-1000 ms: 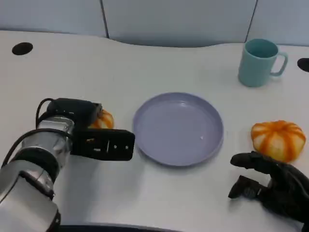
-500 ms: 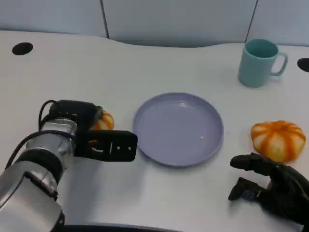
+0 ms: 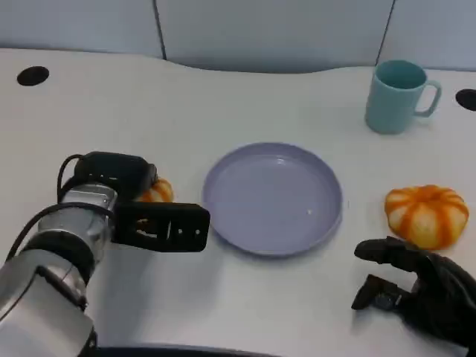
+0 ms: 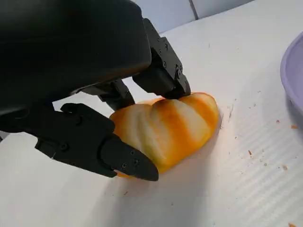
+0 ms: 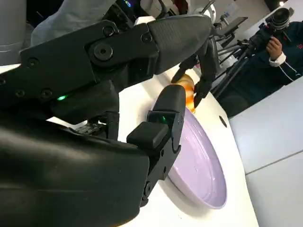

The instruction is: Grasp the bread from the table and place it into the plate.

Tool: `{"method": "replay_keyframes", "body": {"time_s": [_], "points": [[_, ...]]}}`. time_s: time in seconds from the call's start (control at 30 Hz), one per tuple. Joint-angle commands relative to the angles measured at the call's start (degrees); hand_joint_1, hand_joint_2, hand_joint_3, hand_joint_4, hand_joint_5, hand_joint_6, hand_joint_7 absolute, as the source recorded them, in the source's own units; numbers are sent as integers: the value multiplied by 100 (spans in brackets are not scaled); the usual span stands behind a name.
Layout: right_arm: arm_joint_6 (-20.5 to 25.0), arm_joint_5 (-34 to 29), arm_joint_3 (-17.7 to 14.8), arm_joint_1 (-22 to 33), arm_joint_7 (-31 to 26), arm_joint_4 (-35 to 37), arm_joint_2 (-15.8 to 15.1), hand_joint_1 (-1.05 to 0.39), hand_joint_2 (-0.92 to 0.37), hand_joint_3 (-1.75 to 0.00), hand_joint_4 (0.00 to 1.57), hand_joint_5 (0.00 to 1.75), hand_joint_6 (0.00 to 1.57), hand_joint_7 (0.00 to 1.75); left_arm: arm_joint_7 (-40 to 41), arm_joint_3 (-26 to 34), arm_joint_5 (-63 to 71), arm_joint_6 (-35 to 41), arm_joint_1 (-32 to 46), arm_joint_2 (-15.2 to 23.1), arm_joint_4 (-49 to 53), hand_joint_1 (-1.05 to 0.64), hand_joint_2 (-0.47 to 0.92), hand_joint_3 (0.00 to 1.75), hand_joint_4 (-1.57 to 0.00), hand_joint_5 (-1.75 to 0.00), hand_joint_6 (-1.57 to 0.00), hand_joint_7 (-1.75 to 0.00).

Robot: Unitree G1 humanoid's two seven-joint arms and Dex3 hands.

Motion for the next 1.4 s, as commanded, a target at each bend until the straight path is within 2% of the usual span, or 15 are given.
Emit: {"method": "replay_keyframes", "body": {"time_s": [0.03, 0.17, 0.27, 0.4, 0.63, 0.77, 0.9, 0.97, 1.03, 1.13, 1.2, 1.27, 1.3, 1.37, 1.4], "points": [[52, 6, -20, 146, -76, -103, -64, -39, -92, -15, 50, 136, 65, 75, -431, 51, -97, -85, 179, 83, 126, -38, 91, 2, -74, -98, -106, -5], [61, 11, -16, 175, -91, -154, -64, -39, -92, -14, 49, 136, 64, 75, -576, 27, -98, 130, 160, 19, 142, -42, 87, 0, -85, -77, -118, -3], [61, 30, -26, 188, -83, -164, -54, -38, -92, -15, 48, 137, 64, 75, -498, 38, -108, 223, 196, -13, 138, -38, 87, 0, -86, -74, -108, 0], [79, 32, -26, 197, -88, -181, -59, -39, -92, -15, 48, 137, 64, 76, -130, 78, -132, 118, 303, 16, 119, -41, 92, 39, -70, -66, -92, 0], [86, 8, -19, 182, -101, -174, -76, -39, -92, -15, 48, 137, 63, 76, 445, 123, -163, 8, 370, 43, 98, -36, 92, 42, -69, -94, -97, -4], [65, 13, -26, 164, -72, -130, -76, -39, -92, -15, 48, 137, 64, 77, 433, 272, -296, -54, 296, 56, 83, -35, 92, 28, -68, -116, -98, -4], [5, 4, -34, 113, -57, -35, -65, -39, -92, -15, 48, 138, 63, 77, 526, 345, -329, -168, 198, 99, 37, -33, 92, 22, -67, -116, -100, -4], [-24, 2, -37, 98, -52, -3, -60, -39, -92, -15, 48, 138, 63, 78, 507, 340, -318, -237, 131, 133, 18, -32, 92, 23, -67, -130, -103, -5], [-67, -17, -28, 90, -49, 20, -66, -39, -92, -15, 48, 138, 63, 78, 470, 334, -308, -292, 52, 165, -2, -31, 92, 25, -60, -160, -108, -13], [-61, -35, -21, 84, -104, 3, -64, -40, -92, -15, 49, 137, 63, 78, 420, 362, -332, -418, -105, 232, -38, -32, 92, 26, -61, -124, -99, -16], [-80, -26, -27, 77, -76, 25, -63, -40, -92, -15, 49, 137, 63, 78, 402, 406, -374, -510, -174, 270, -57, -30, 92, 28, -68, -118, -102, -19], [-86, -18, -30, 69, -57, 45, -64, -39, -92, -15, 49, 136, 62, 78, 382, 420, -382, -556, -242, 295, -74, -29, 92, 31, -66, -139, -87, -67], [-90, -25, -26, 68, -66, 46, -65, -39, -92, -15, 49, 136, 62, 78, 366, 427, -384, -573, -271, 305, -82, -30, 92, 30, -67, -126, -79, -73], [-124, -38, -23, 52, -63, 83, -68, -40, -92, -15, 50, 136, 63, 78, 371, 421, -366, -618, -326, 330, -98, -29, 92, 31, -69, -117, -78, -75], [-133, -39, -24, 43, -60, 100, -69, -40, -92, -15, 50, 136, 62, 77, 374, 415, -356, -631, -344, 339, -101, -30, 92, 28, -73, -101, -81, -60]]}}
